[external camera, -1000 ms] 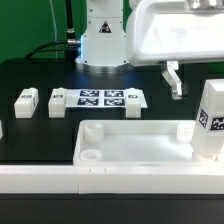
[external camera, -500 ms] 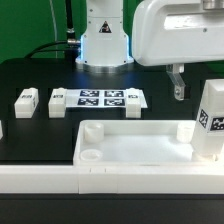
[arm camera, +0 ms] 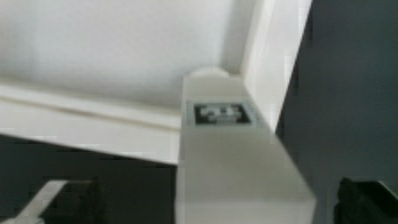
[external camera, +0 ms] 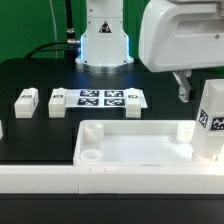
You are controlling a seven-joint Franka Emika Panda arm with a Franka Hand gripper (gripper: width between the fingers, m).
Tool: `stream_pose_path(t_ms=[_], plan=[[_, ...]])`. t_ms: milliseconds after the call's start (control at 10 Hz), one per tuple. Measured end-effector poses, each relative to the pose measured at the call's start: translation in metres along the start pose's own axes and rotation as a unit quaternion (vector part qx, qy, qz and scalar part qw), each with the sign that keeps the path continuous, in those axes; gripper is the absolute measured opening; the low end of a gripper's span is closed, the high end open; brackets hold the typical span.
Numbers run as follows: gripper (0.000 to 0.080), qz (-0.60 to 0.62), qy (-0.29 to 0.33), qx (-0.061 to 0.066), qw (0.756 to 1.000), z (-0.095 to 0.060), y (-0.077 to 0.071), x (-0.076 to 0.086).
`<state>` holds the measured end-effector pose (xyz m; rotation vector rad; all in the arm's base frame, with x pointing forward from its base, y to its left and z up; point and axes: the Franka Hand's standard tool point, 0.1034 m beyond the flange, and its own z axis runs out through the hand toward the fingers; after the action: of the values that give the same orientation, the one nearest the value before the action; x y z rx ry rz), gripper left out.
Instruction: Assemble desk
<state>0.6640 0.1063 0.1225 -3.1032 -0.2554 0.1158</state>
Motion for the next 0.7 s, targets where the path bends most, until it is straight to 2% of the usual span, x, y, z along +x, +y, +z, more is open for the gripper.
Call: stream_pose_path(t_ms=[100, 200, 300, 400, 500, 700], plan=[[0.0649, 0.007, 0.0, 0.0, 1.0, 0.0002, -0.0001, -0.0001], [0.0539, 0.007, 0.0, 0.0, 1.0, 0.0004, 0.0001, -0.0002], [0.0348, 0.011, 0.0, 0.0, 1.0, 0.0004, -0.0001, -0.0001], [0.0348, 0.047, 0.0, 0.001, 0.999, 0.0005, -0.0005, -0.0001], [0.0288, 0.085, 0.0, 0.001, 0.996, 0.0005, -0.0001, -0.0001], [0.0288, 0.148, 0.007, 0.0, 0.989, 0.001, 0.0008, 0.0008]])
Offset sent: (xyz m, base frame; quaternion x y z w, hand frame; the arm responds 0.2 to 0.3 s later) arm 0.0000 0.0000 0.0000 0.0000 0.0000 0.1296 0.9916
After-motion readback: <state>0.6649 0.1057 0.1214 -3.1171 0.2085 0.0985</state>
